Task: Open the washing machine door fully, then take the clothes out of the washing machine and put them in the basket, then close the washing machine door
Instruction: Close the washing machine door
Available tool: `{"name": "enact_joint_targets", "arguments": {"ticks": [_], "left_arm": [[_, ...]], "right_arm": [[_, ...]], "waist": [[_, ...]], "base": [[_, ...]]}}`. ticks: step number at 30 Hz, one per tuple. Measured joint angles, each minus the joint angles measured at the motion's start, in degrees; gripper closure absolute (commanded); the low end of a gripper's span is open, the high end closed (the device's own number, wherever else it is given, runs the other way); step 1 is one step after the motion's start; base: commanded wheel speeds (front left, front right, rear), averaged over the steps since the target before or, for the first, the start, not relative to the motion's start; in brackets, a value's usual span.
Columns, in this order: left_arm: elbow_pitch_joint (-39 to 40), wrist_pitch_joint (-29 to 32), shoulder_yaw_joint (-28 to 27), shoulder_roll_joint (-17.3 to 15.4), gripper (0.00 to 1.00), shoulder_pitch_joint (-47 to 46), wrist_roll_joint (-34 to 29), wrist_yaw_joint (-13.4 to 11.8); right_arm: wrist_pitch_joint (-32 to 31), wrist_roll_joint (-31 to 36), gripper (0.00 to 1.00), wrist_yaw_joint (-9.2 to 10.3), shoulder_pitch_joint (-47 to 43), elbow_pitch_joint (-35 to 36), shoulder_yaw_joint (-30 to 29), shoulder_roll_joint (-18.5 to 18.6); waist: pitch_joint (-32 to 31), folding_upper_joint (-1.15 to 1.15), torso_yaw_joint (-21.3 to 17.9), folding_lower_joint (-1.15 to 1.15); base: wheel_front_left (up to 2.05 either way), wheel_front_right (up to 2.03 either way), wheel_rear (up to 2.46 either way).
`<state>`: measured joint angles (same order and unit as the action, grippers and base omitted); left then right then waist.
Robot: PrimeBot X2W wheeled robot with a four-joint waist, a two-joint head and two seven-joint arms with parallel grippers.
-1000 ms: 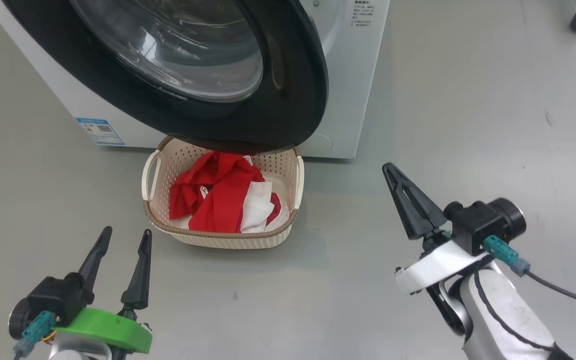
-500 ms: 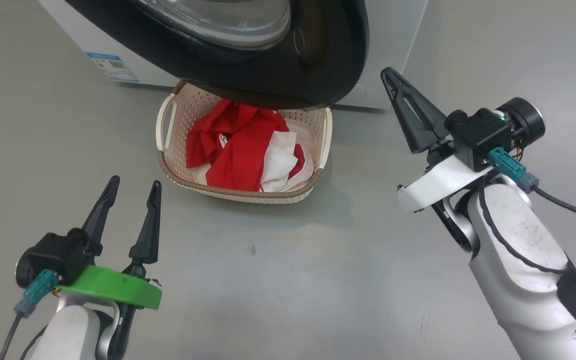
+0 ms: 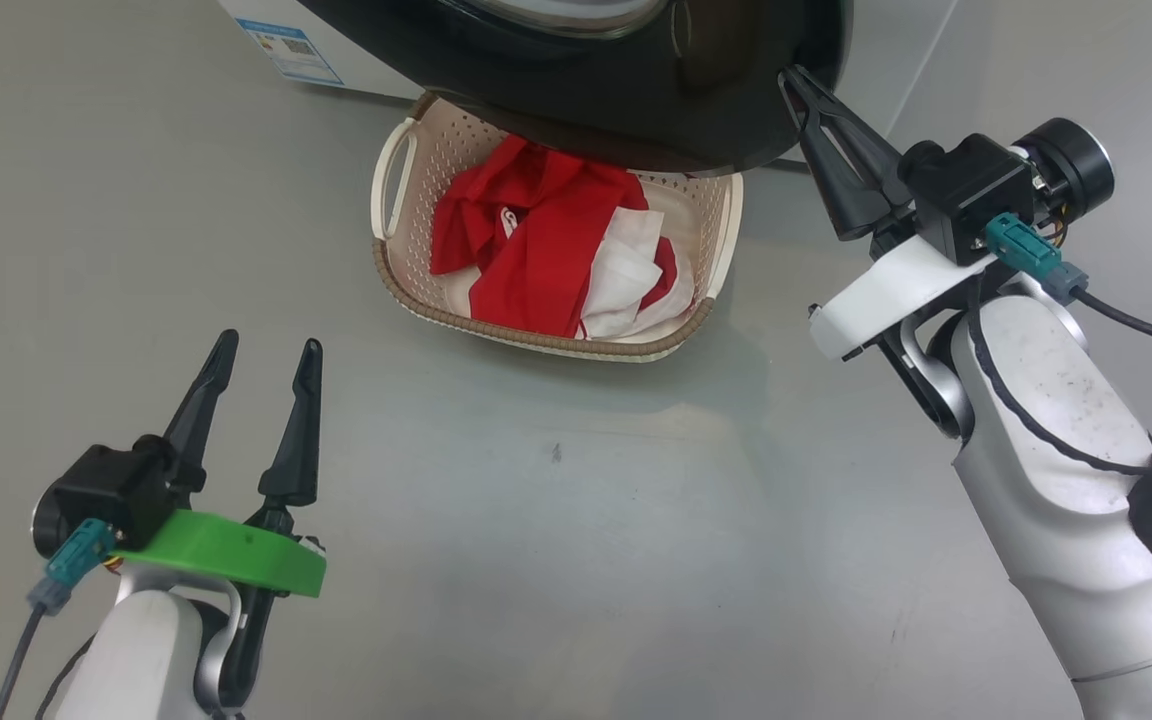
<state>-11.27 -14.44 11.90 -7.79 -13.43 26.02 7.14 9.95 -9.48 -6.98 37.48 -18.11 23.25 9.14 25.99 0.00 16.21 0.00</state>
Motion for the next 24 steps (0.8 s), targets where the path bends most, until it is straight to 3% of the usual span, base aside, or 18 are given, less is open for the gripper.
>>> {"name": "enact_joint_targets", "arguments": {"ticks": [24], "left_arm": [[1.0, 0.0, 3.44, 1.04, 0.0, -5.05, 1.78, 0.04]], "right_arm": [[-2.67, 0.01, 1.0, -0.52, 15.03, -4.13, -1.51, 4.21]], "waist": [[7.6, 0.0, 2.92, 0.0]], "base": [[0.0, 0.0, 0.0]]}}
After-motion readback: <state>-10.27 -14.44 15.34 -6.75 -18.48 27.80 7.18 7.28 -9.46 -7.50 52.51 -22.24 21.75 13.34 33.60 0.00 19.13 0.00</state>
